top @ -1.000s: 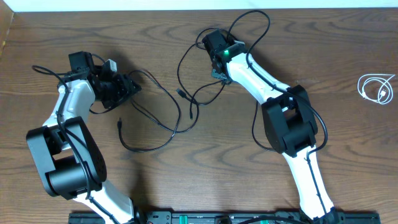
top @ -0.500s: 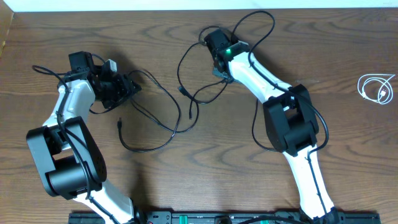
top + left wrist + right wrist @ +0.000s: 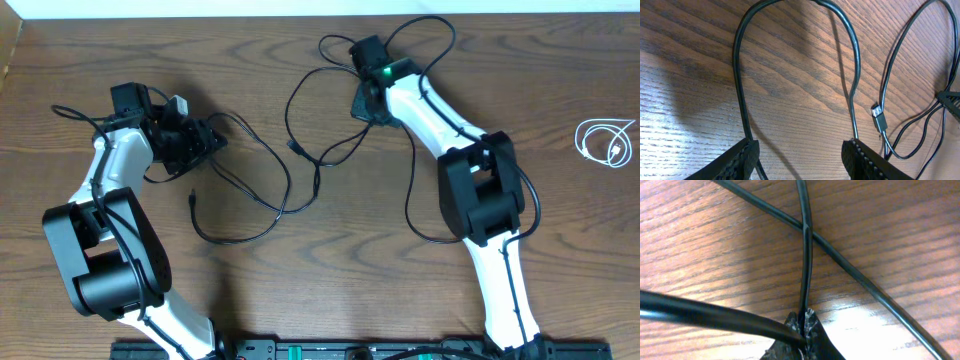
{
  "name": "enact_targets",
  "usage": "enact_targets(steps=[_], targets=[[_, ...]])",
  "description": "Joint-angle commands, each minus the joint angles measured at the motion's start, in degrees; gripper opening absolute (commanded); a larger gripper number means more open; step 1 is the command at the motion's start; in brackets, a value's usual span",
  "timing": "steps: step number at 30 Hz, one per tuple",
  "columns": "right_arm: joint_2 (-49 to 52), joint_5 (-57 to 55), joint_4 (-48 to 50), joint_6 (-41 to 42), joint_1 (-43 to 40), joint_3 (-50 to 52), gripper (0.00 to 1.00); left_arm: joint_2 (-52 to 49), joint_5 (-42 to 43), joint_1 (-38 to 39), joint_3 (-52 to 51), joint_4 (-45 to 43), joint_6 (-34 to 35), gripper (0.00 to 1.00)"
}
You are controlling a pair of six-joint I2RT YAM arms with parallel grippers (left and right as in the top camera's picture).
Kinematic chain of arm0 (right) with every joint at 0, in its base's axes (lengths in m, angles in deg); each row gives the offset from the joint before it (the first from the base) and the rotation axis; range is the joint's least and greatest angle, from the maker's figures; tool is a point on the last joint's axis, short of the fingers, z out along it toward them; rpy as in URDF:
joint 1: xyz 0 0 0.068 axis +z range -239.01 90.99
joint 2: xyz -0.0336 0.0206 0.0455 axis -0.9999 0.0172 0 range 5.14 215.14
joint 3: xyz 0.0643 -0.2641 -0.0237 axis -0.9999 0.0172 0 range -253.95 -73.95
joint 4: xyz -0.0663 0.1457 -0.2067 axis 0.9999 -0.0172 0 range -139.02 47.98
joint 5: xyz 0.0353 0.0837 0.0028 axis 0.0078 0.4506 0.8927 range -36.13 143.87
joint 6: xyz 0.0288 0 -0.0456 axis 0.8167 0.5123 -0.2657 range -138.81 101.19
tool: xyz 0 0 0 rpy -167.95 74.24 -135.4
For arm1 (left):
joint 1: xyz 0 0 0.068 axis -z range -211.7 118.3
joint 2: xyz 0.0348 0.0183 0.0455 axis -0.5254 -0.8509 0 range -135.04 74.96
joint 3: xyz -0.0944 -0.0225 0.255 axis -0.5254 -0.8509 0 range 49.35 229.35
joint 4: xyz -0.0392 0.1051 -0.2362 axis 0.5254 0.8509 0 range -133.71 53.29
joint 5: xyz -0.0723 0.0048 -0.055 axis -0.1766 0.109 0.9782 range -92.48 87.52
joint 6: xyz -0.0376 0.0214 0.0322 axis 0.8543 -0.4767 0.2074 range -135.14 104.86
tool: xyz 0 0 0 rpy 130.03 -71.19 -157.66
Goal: Untangle cables
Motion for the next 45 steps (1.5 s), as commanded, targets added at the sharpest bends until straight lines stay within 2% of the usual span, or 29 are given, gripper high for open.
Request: enact_targets(steps=[1, 6, 14, 23, 29, 35, 39, 45], targets=[[-1.0, 7.2, -0.7, -6.1, -0.7, 0.9, 0.01, -0.6, 0.8, -0.2, 0.3, 0.1, -0.4, 0.59], [-2.4, 7.5, -0.9, -9.2, -0.7, 0.9, 0.01, -0.6, 0.8, -0.2, 0.3, 0.1, -0.4, 0.59], [-10.8, 7.5, -1.7, -14.5, -0.9, 0.9, 0.01, -0.6, 0.8, -0.2, 0.3, 0.1, -0.4, 0.59], [-20.0, 7.3, -4.4, -15.2, -2.6, 0.9, 0.01, -0.7, 0.8, -0.2, 0.3, 0.1, -0.4, 0.59], [-25.5, 7.3, -5.9, -15.2, -6.1, 0.9, 0.01, -0.6, 0.8, -0.2, 0.3, 0.1, -0.3, 0.59], [-29.8, 12.0, -5.8, -15.2, -9.7, 0.9, 0.01, -0.6, 0.8, -0.2, 0.3, 0.1, -0.3, 0.59], [-33.1, 16.4, -5.8, -15.2, -14.4, 0.9, 0.01, -0.6, 0.8, -0.2, 0.3, 0.1, -0.4, 0.59], [-34.8, 16.5, -6.6, -15.2, -20.6, 0.9, 0.01, -0.6, 0.8, -0.2, 0.3, 0.1, -0.4, 0.59]])
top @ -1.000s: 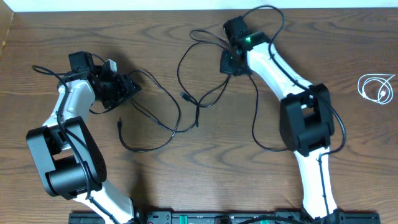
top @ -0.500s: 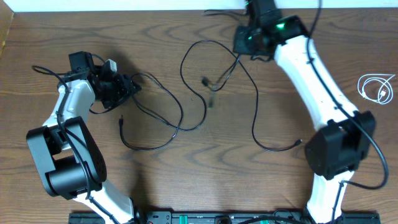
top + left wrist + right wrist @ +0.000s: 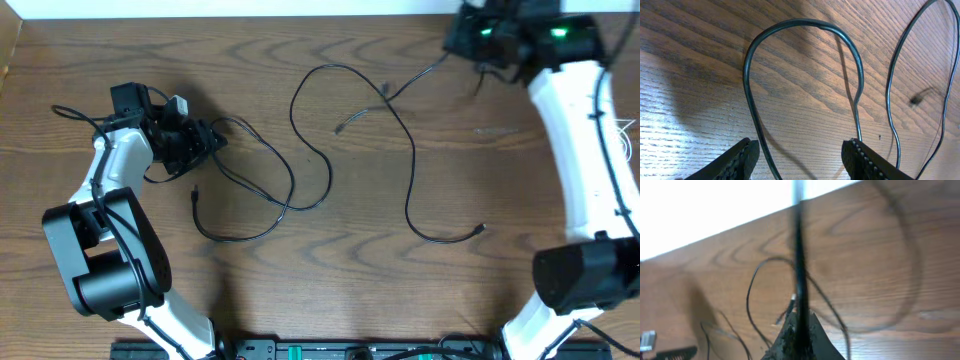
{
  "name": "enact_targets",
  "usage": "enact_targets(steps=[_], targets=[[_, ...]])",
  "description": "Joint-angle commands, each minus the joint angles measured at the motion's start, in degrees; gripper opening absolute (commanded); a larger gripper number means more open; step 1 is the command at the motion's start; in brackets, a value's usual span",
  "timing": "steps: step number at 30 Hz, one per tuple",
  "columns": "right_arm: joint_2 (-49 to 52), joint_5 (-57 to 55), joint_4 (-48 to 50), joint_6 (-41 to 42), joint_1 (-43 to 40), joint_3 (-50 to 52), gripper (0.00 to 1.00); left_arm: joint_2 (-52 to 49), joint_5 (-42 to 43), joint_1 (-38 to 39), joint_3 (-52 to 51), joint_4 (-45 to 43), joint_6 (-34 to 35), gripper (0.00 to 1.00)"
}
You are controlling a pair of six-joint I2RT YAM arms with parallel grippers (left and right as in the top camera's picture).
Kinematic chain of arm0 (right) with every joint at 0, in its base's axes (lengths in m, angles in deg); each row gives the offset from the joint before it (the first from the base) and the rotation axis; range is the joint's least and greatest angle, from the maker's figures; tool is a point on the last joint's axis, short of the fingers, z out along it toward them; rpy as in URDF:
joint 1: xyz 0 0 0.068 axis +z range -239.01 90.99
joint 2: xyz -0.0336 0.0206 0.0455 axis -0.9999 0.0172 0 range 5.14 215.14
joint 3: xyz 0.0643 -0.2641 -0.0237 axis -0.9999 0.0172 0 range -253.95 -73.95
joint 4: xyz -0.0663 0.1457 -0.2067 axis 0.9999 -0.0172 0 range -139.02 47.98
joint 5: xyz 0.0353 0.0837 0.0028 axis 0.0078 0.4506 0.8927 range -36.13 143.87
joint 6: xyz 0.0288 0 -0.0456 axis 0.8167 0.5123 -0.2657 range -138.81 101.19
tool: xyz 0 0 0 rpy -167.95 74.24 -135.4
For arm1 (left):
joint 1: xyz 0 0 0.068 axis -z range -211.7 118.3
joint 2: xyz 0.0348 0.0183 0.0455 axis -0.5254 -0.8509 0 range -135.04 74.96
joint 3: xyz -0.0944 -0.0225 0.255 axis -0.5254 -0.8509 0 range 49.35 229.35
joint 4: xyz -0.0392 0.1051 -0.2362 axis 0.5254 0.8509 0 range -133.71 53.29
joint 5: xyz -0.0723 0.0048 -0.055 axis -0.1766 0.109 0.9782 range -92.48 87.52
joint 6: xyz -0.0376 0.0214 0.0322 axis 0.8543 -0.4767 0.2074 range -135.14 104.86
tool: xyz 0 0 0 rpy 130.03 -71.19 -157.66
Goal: Untangle cables
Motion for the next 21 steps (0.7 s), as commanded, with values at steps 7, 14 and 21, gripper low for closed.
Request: enact_targets(steps=[7, 14, 21], targets=[[-1.0, -1.5, -6.7, -1.9, -8.9, 0.1, 0.01, -0.6, 0.8, -0.2, 0.3, 0.1, -0.4, 0.59], [0.0, -11.0, -12.0, -2.8, -9.9, 0.6, 0.01, -0.6, 0.7, -0.2, 0.3, 0.1, -0.4, 0.59], [0.4, -16.5, -10.8, -2.8, -9.9, 5.8, 0.01, -0.7, 0.8, -0.2, 0.3, 0.1, -0.4, 0.59]])
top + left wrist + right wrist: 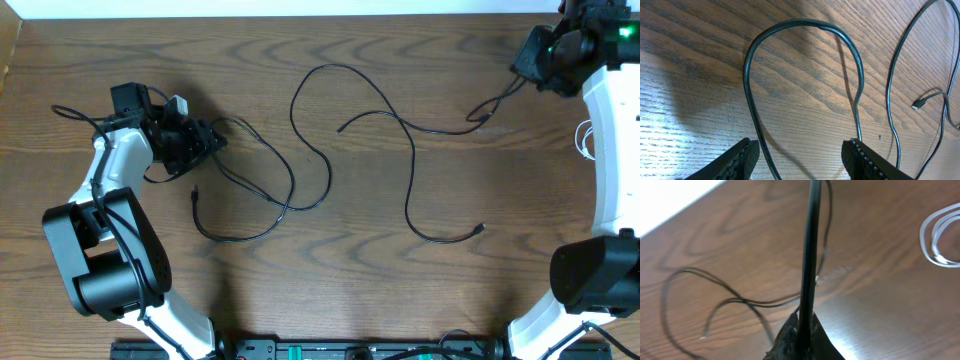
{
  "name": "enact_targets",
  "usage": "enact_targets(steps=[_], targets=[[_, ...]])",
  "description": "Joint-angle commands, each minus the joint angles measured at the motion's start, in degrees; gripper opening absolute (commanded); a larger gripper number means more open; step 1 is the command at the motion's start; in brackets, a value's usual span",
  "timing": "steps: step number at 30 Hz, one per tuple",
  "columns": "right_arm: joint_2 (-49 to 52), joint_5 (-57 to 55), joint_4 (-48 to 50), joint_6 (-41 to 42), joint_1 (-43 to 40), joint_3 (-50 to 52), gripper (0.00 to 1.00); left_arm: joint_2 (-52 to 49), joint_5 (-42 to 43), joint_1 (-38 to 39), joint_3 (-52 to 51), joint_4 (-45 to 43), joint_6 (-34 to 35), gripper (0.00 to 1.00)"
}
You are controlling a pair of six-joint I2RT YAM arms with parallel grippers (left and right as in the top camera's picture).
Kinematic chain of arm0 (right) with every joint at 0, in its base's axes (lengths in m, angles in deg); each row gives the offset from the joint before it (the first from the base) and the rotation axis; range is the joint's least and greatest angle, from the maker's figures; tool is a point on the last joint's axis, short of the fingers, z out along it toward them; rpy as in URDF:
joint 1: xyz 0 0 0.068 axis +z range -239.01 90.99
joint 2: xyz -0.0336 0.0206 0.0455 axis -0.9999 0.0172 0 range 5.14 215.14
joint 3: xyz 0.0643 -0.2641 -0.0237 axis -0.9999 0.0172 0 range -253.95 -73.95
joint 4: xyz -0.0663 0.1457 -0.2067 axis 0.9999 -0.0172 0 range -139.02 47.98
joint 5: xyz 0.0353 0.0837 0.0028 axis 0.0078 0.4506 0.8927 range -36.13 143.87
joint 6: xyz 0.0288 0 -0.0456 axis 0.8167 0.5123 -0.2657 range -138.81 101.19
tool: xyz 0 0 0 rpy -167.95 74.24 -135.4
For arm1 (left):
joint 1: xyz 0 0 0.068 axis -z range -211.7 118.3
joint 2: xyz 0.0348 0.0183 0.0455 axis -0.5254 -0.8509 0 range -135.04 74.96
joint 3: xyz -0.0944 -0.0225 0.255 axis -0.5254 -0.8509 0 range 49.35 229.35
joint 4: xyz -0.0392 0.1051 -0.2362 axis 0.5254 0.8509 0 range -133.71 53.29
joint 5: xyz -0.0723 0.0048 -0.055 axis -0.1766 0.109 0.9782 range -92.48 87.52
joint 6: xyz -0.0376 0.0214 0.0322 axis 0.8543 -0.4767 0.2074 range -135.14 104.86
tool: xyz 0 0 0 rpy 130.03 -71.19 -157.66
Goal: Untangle cables
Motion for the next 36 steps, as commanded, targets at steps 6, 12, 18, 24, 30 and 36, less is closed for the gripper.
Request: enact_targets(steps=[6, 12, 18, 24, 30, 36], targets=[[1.0, -3.9, 6.4, -0.4, -0.2, 10.9, 0.01, -0.6, 0.8, -0.2, 0.3, 0.1, -0.4, 0.59], [1.0, -2.5, 14.0, 0.4, -0.1, 20.4, 0.01, -0.6, 0.8, -0.2, 0.3, 0.1, -0.4, 0.59], [1.0, -2.8, 21.8, 0.3, -0.1, 28.7, 0.18, -0.6, 0.8, -0.2, 0.3, 0.1, -0.4, 0.59], [1.0, -3.2, 25.5, 0.3, -0.2, 31.3, 0.87, -0.6, 0.8, -0.2, 0.3, 0.1, -0.4, 0.59], [1.0, 8.6, 27.0, -7.1, -0.2, 31.3, 0.99, -0.6, 0.8, -0.2, 0.3, 0.1, -0.4, 0.59], [1.0, 12.3, 16.4, -13.6, -1.4, 21.5, 0.99, -0.6, 0.8, -0.2, 0.3, 0.1, -0.4, 0.59]])
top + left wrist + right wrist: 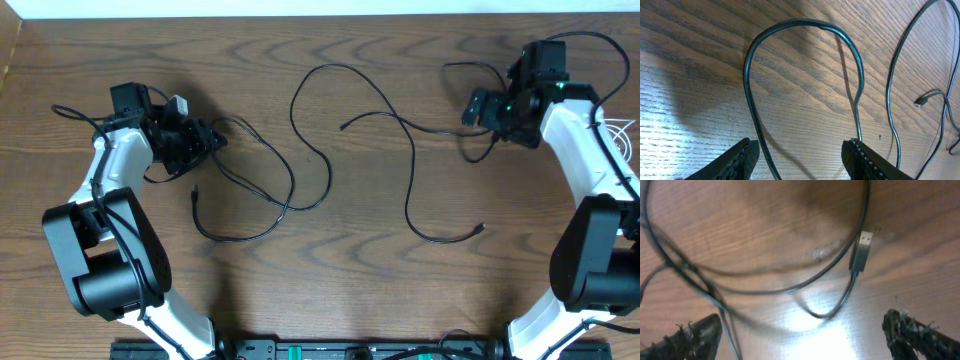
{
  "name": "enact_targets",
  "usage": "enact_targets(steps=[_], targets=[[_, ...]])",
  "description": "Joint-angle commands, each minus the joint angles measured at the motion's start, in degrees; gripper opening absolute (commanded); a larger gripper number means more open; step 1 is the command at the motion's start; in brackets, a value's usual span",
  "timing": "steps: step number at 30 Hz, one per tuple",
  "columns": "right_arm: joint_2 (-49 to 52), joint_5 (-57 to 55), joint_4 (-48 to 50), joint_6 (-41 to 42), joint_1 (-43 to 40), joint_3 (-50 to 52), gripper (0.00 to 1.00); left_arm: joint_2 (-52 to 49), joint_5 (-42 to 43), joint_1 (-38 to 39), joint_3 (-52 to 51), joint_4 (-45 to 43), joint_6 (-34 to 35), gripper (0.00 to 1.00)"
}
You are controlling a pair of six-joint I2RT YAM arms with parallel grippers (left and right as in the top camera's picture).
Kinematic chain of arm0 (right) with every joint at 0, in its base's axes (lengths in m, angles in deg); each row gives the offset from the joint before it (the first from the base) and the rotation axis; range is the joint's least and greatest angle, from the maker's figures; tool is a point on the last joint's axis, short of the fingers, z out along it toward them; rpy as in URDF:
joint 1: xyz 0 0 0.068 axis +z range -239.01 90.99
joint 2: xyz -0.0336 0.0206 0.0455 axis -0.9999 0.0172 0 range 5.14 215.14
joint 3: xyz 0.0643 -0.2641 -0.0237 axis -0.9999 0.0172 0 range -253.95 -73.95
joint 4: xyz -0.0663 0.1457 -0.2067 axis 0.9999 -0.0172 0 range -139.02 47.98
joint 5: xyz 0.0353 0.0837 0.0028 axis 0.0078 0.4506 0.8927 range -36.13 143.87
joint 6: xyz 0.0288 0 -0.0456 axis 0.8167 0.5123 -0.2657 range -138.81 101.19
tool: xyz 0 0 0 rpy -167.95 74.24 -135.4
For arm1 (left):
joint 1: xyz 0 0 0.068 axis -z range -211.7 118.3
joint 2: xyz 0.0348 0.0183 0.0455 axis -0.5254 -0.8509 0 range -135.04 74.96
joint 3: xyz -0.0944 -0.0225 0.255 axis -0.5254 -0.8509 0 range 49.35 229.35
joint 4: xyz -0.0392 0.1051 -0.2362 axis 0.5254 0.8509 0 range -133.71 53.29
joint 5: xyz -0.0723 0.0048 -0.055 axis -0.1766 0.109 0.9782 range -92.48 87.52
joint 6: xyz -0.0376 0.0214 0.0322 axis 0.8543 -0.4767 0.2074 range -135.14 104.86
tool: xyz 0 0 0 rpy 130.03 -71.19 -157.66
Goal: Untangle cables
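Observation:
Several black cables lie on the wooden table (350,290). One cable (288,185) runs from my left gripper (205,140) and ends in a plug near it. Its loop (800,22) lies between the spread fingers of the left gripper (800,165), which is open and not gripping. A second cable (410,170) curves through the middle. A third cable (430,128) reaches to my right gripper (482,108). That gripper (807,335) is open above the cable's USB plug (860,247), holding nothing.
A coiled white cable (627,135) lies at the right edge, partly behind the right arm. The table's far edge runs along the top of the overhead view. A rail with electronics sits along the near edge.
My right gripper was shut on a black cable, held high at the far right. It is now open, lower and further left, and the cable lies loose on the table. The left gripper has not moved.
My right gripper was shut on a cable at the top of a crossed bundle in the middle. Then it held that cable near the far right edge, drawn away from the others. Now the cable is let go. The left gripper stayed open around its loop throughout.

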Motion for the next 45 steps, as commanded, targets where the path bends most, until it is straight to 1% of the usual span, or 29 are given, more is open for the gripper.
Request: enact_targets(steps=[1, 4, 6, 7, 11, 12, 14, 15, 18, 19, 20, 21, 22, 23, 24, 25, 26, 28, 29, 30, 32, 33, 34, 35, 42, 44, 45], targets=[[0.5, 2.0, -6.4, -5.4, -1.4, -10.1, 0.99, -0.6, 0.8, -0.2, 0.3, 0.1, -0.4, 0.59], [0.5, -2.2, -13.6, -5.3, -1.6, -18.0, 0.99, -0.6, 0.7, -0.2, 0.3, 0.1, -0.4, 0.59], [0.5, -1.5, -16.0, -5.3, -1.4, -20.9, 0.99, -0.6, 0.7, -0.2, 0.3, 0.1, -0.4, 0.59], [0.5, -0.5, -16.3, -5.3, -1.3, -21.5, 0.97, -0.6, 0.7, -0.2, 0.3, 0.1, -0.4, 0.59], [1.1, 3.6, -16.2, -5.4, 0.6, -20.7, 0.75, -0.6, 0.7, -0.2, 0.3, 0.1, -0.4, 0.59], [1.5, 3.9, -16.2, -5.5, 1.3, -20.3, 0.61, -0.6, 0.7, -0.2, 0.3, 0.1, -0.4, 0.59], [2.4, 4.0, -15.3, -7.4, 2.8, -19.5, 0.03, -0.6, 0.7, -0.2, 0.3, 0.1, -0.4, 0.59], [3.2, 4.0, -14.3, -9.8, 4.1, -18.8, 0.01, -0.6, 0.7, -0.2, 0.3, 0.1, -0.4, 0.59], [4.8, 2.6, -12.5, -15.5, 6.8, -17.6, 0.01, -0.6, 0.8, -0.2, 0.3, 0.1, -0.4, 0.59], [5.3, 1.5, -12.1, -16.1, 7.5, -17.3, 0.03, -0.6, 0.7, -0.2, 0.3, 0.1, -0.4, 0.59], [5.9, -0.4, -11.5, -16.6, 8.3, -16.9, 0.09, -0.6, 0.8, -0.2, 0.3, 0.1, -0.4, 0.59], [6.7, -2.5, -11.3, -16.9, 9.0, -16.8, 0.47, -0.6, 0.8, -0.2, 0.3, 0.1, -0.4, 0.59], [7.3, -4.1, -11.3, -16.9, 9.6, -16.7, 0.99, -0.6, 0.8, -0.2, 0.3, 0.1, -0.4, 0.59], [7.9, -5.8, -11.5, -17.0, 10.1, -16.7, 0.99, -0.6, 0.7, -0.2, 0.3, 0.1, -0.4, 0.59], [8.2, -6.6, -11.8, -17.2, 10.3, -16.6, 0.95, -0.6, 0.8, -0.2, 0.3, 0.1, -0.4, 0.59], [8.6, -6.8, -12.0, -19.9, 10.7, -16.3, 0.78, -0.6, 0.8, -0.2, 0.3, 0.1, -0.4, 0.59], [8.9, -6.8, -11.8, -25.2, 11.1, -15.5, 0.59, -0.6, 0.8, -0.2, 0.3, 0.1, -0.4, 0.59], [9.4, -6.8, -10.7, -30.4, 11.4, -14.0, 0.43, -0.6, 0.8, -0.2, 0.3, 0.1, -0.4, 0.59], [9.7, -6.8, -10.4, -32.7, 11.4, -13.3, 0.39, -0.6, 0.8, -0.2, 0.3, 0.1, -0.4, 0.59], [10.1, -6.8, -10.0, -34.8, 11.4, -12.4, 0.42, -0.6, 0.8, -0.2, 0.3, 0.1, -0.4, 0.59], [10.7, -6.8, -8.9, -36.4, 11.4, -10.8, 0.52, -0.6, 0.7, -0.2, 0.3, 0.1, -0.4, 0.59], [11.0, -6.8, -7.8, -36.4, 11.4, -9.7, 0.56, -0.6, 0.8, -0.2, 0.3, 0.1, -0.4, 0.59], [11.2, -6.8, -7.0, -36.4, 11.4, -8.9, 0.63, -0.6, 0.7, -0.2, 0.3, 0.1, -0.4, 0.59], [11.3, -6.7, -5.4, -36.4, 11.4, -7.6, 0.67, -0.6, 0.8, -0.2, 0.3, 0.1, -0.4, 0.59], [11.5, -6.6, 5.2, -36.4, 11.3, -0.7, 0.76, -0.6, 0.7, -0.2, 0.3, 0.1, -0.4, 0.59], [11.5, -6.6, 8.3, -36.4, 11.4, 0.7, 0.71, -0.6, 0.7, -0.2, 0.3, 0.1, -0.4, 0.59], [11.5, -6.5, 9.8, -36.4, 11.4, 1.5, 0.66, -0.6, 0.7, -0.2, 0.3, 0.1, -0.4, 0.59]])
